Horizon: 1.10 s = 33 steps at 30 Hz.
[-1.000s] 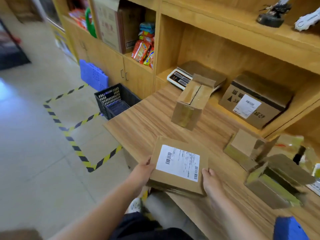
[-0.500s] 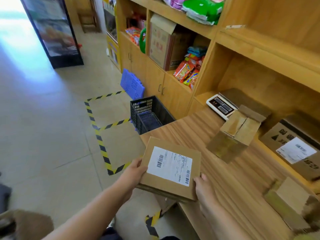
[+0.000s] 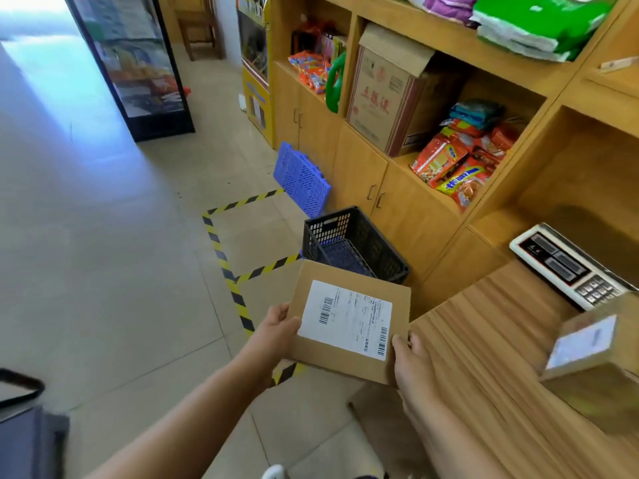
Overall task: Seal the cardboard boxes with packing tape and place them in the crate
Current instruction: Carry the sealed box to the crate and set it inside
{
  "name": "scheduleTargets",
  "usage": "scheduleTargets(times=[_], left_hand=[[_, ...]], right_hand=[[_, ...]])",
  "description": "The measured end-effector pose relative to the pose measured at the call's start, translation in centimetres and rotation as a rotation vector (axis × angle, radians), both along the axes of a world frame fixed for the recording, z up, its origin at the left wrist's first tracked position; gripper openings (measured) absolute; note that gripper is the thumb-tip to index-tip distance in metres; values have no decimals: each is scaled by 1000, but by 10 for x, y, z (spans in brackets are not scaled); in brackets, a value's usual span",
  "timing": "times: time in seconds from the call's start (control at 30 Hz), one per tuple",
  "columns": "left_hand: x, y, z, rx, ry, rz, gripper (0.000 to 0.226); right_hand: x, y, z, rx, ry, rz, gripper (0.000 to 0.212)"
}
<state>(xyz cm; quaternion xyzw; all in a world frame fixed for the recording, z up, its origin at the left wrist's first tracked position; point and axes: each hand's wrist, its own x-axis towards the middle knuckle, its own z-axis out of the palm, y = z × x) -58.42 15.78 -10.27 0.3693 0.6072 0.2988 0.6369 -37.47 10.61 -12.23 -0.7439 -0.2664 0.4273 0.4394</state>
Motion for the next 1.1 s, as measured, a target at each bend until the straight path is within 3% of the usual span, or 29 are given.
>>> scheduleTargets(times=[0.4,0.83,0.93,1.03,1.1], left_hand=[[-22,170,-19,-10,52,-64,28],[24,422,-34,-61,189,-188,52],[33,462,-44,-86,205,-210,53],[44,505,-56,-69,252,-260,54],[51,536,-68,-61,320,-315,54]], right_hand=[[-16,164,-32,-87,-31,8,16],[9,401,-60,-203,19,16,5],[12,434,-60,-202,61,-3,10],[15,465,-65,-250,99,-16,50],[18,484,-72,-288,110,-38,60]])
